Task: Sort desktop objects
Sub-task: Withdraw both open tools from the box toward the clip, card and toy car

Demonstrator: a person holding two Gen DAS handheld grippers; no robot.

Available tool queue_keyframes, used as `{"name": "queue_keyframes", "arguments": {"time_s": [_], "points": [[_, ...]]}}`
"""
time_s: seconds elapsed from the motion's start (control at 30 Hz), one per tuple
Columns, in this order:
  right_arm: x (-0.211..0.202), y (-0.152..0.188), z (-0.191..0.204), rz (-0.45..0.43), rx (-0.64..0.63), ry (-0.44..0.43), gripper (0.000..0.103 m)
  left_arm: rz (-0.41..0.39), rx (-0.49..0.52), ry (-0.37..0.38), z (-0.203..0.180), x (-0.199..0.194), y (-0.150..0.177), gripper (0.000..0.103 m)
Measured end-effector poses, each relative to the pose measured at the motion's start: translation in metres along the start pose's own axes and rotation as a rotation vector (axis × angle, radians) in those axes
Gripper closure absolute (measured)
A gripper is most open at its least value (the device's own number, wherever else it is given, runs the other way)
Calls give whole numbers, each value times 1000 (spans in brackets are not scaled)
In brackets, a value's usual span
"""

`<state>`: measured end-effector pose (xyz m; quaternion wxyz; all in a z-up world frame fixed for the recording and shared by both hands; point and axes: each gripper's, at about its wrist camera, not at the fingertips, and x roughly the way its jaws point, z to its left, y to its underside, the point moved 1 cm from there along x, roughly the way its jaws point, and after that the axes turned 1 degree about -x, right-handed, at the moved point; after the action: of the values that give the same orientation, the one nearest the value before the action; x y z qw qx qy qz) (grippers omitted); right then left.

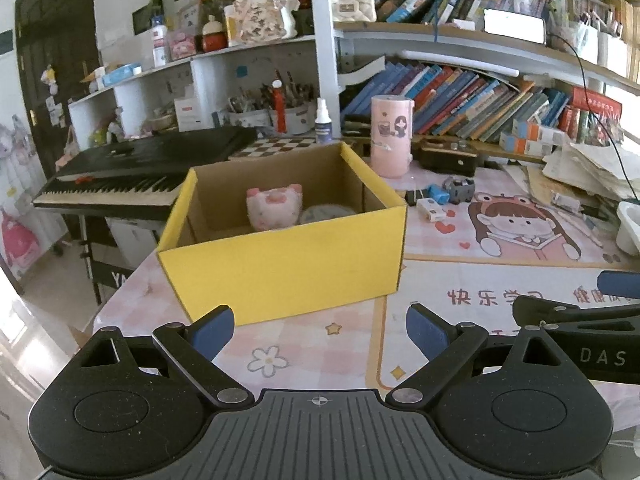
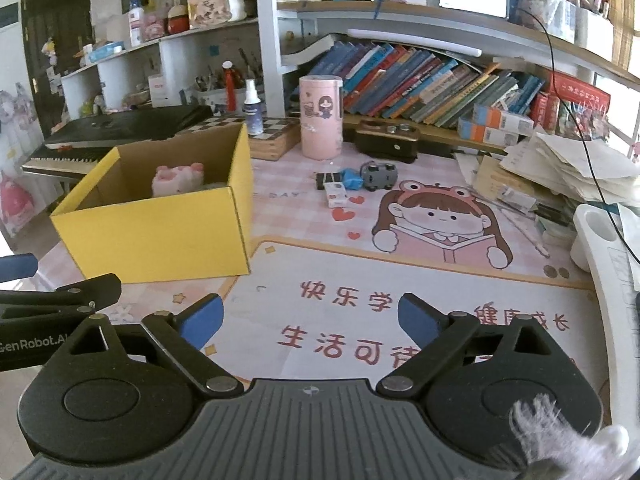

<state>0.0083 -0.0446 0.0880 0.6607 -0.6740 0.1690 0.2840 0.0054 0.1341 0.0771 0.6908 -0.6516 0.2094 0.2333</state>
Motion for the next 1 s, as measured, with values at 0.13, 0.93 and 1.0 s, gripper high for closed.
{"name": "queue_keyframes", "arguments": {"time_s": [0.13, 0.93, 1.0], "points": [[8, -2, -13, 16, 10, 3, 5, 11, 8, 0, -11, 9, -4, 8], [94, -52, -112, 100, -46, -66, 5, 86, -37, -77, -99, 83, -50, 8], [100, -55, -120, 106, -47, -74, 5, 92, -38, -85, -106, 88, -53, 8]]}}
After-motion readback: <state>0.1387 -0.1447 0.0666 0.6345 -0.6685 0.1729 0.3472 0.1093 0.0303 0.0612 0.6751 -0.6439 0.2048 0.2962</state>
